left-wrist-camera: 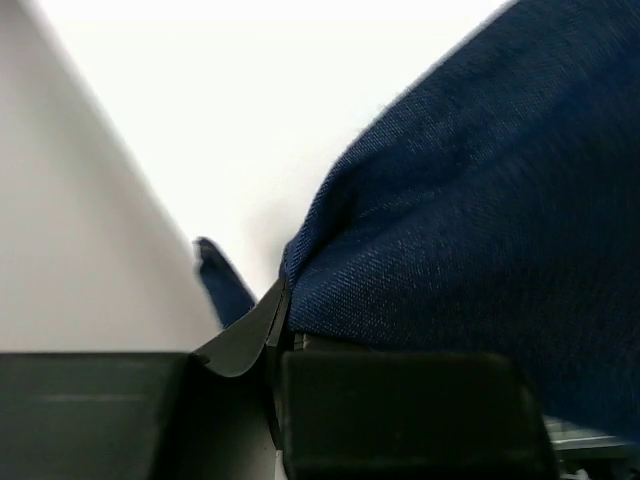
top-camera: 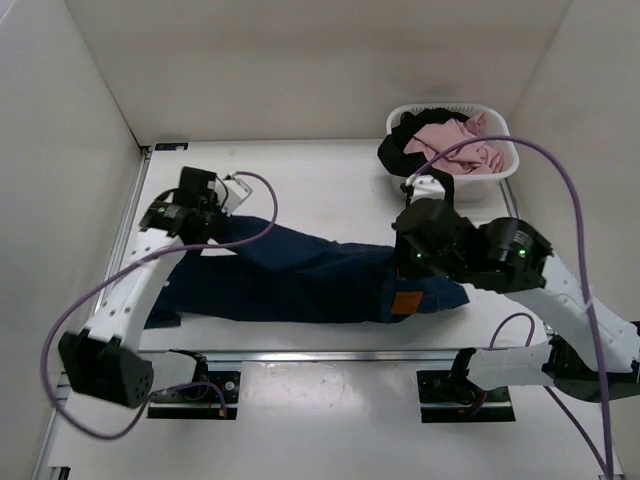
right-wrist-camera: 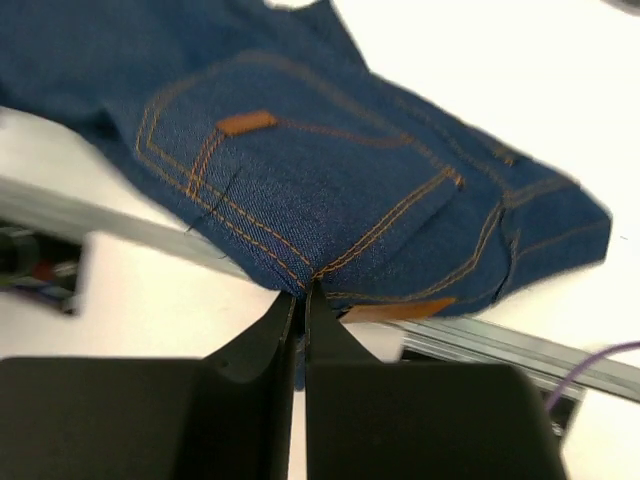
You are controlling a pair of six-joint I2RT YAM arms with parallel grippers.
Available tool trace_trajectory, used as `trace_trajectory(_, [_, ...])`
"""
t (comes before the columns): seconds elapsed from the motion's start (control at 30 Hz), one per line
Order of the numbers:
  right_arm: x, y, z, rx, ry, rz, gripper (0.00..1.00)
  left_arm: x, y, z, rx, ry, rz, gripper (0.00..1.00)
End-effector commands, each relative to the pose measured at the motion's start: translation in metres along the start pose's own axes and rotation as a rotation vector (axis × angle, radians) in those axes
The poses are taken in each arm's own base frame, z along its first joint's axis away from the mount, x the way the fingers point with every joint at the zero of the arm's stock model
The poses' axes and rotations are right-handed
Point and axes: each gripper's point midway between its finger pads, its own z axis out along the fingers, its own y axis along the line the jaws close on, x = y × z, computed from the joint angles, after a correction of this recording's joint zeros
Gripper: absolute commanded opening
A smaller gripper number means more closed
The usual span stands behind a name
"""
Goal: Fold and stack the trousers
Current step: Flatten the trousers out
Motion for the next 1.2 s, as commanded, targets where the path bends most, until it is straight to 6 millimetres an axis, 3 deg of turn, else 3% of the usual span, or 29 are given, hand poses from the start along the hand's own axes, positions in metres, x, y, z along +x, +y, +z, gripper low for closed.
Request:
trace_trajectory(0.0, [-0.027, 0.015, -0.038, -0.130, -0.076, 0.067, 0.00, 0.013, 0.017, -0.053, -0.036, 0.010, 0.047, 0.14])
trace_trajectory(0.07, [-0.052, 0.005, -0.040, -0.083, -0.198, 0.059, 0.00, 0.013, 0.023, -0.053, -0.050, 0.032, 0.058, 0.14])
trace_trajectory(0.17, [-0.081, -0.013, -0.038, 0.071, -0.293, -0.053, 0.00, -0.001, 0.030, -0.031, -0.061, 0.054, 0.061, 0.14])
trace_trajectory(0.23, [-0.090, -0.001, -0.005, 0.141, -0.213, -0.202, 0.00, -0.012, 0.034, -0.017, -0.050, 0.070, 0.066, 0.14])
trace_trajectory(0.27, [-0.101, -0.009, 0.025, 0.169, -0.132, -0.172, 0.00, -0.019, 0.036, 0.000, -0.028, 0.095, 0.066, 0.14])
trace_trajectory(0.3, [-0.103, -0.008, 0.043, 0.127, -0.079, -0.148, 0.00, -0.020, 0.038, 0.009, -0.020, 0.116, 0.063, 0.14])
trace_trajectory(0.4, [-0.107, -0.040, 0.115, 0.013, 0.045, -0.013, 0.00, -0.032, 0.056, 0.044, -0.020, 0.139, 0.018, 0.14])
trace_trajectory(0.43, [-0.118, -0.074, 0.132, 0.038, 0.036, 0.064, 0.00, -0.035, 0.063, 0.053, -0.026, 0.142, 0.006, 0.14])
trace_trajectory(0.47, [-0.119, -0.086, 0.158, 0.029, 0.070, 0.080, 0.00, -0.030, 0.066, 0.075, -0.006, 0.177, -0.018, 0.14])
trace_trajectory(0.5, [-0.135, -0.087, 0.169, -0.029, 0.054, 0.100, 0.00, -0.042, 0.078, 0.080, -0.025, 0.160, -0.041, 0.14])
trace_trajectory(0.53, [-0.144, -0.104, 0.180, -0.018, 0.060, 0.116, 0.00, -0.048, 0.081, 0.088, -0.025, 0.161, -0.041, 0.14])
trace_trajectory(0.57, [-0.137, -0.116, 0.219, 0.003, 0.147, 0.094, 0.00, -0.049, 0.088, 0.097, -0.037, 0.175, -0.056, 0.16])
trace_trajectory(0.6, [-0.133, -0.122, 0.230, 0.015, 0.204, 0.095, 0.06, -0.058, 0.092, 0.116, -0.035, 0.180, -0.067, 0.19])
trace_trajectory(0.63, [-0.161, -0.129, 0.229, 0.038, 0.143, 0.084, 0.32, -0.062, 0.096, 0.124, -0.046, 0.188, -0.066, 0.23])
trace_trajectory(0.67, [-0.150, -0.146, 0.263, 0.080, 0.214, 0.102, 0.50, -0.065, 0.099, 0.132, -0.059, 0.196, -0.083, 0.30])
trace_trajectory(0.7, [-0.148, -0.156, 0.266, 0.116, 0.236, 0.117, 0.58, -0.070, 0.108, 0.144, -0.094, 0.210, -0.092, 0.54])
trace_trajectory(0.73, [-0.151, -0.168, 0.270, 0.148, 0.227, 0.154, 0.66, -0.073, 0.113, 0.149, -0.117, 0.216, -0.103, 0.67])
trace_trajectory(0.77, [-0.159, -0.171, 0.267, 0.153, 0.194, 0.182, 0.94, -0.072, 0.122, 0.151, -0.146, 0.223, -0.123, 0.71])
trace_trajectory(0.8, [-0.150, -0.170, 0.268, 0.159, 0.209, 0.223, 0.97, -0.068, 0.134, 0.149, -0.193, 0.238, -0.156, 0.83])
trace_trajectory(0.83, [-0.159, -0.174, 0.267, 0.159, 0.148, 0.245, 0.99, -0.071, 0.145, 0.143, -0.221, 0.224, -0.183, 0.92])
trace_trajectory(0.87, [-0.171, -0.169, 0.238, 0.149, 0.077, 0.249, 0.99, -0.070, 0.153, 0.135, -0.237, 0.213, -0.209, 1.00])
trace_trajectory(0.9, [-0.147, -0.169, 0.240, 0.158, 0.125, 0.274, 0.99, -0.061, 0.165, 0.116, -0.263, 0.200, -0.253, 1.00])
trace_trajectory(0.93, [-0.153, -0.164, 0.212, 0.150, 0.072, 0.279, 0.99, -0.053, 0.168, 0.104, -0.271, 0.202, -0.266, 1.00])
trace_trajectory(1.0, [-0.133, -0.165, 0.194, 0.182, 0.089, 0.322, 0.99, -0.028, 0.168, 0.080, -0.282, 0.219, -0.303, 1.00])
trace_trajectory(1.03, [-0.106, -0.163, 0.180, 0.190, 0.123, 0.344, 0.99, 0.003, 0.157, 0.059, -0.258, 0.237, -0.330, 1.00])
trace_trajectory(1.07, [-0.087, -0.162, 0.174, 0.199, 0.156, 0.365, 0.99, 0.020, 0.150, 0.050, -0.242, 0.249, -0.346, 1.00])
trace_trajectory(1.1, [-0.069, -0.161, 0.169, 0.206, 0.181, 0.387, 0.99, 0.038, 0.141, 0.044, -0.223, 0.263, -0.363, 1.00])
trace_trajectory(1.13, [-0.060, -0.153, 0.153, 0.182, 0.157, 0.431, 0.99, 0.059, 0.141, 0.023, -0.240, 0.259, -0.394, 1.00])
trace_trajectory(1.17, [-0.027, -0.152, 0.159, 0.187, 0.217, 0.459, 0.99, 0.092, 0.112, 0.031, -0.186, 0.342, -0.393, 1.00])
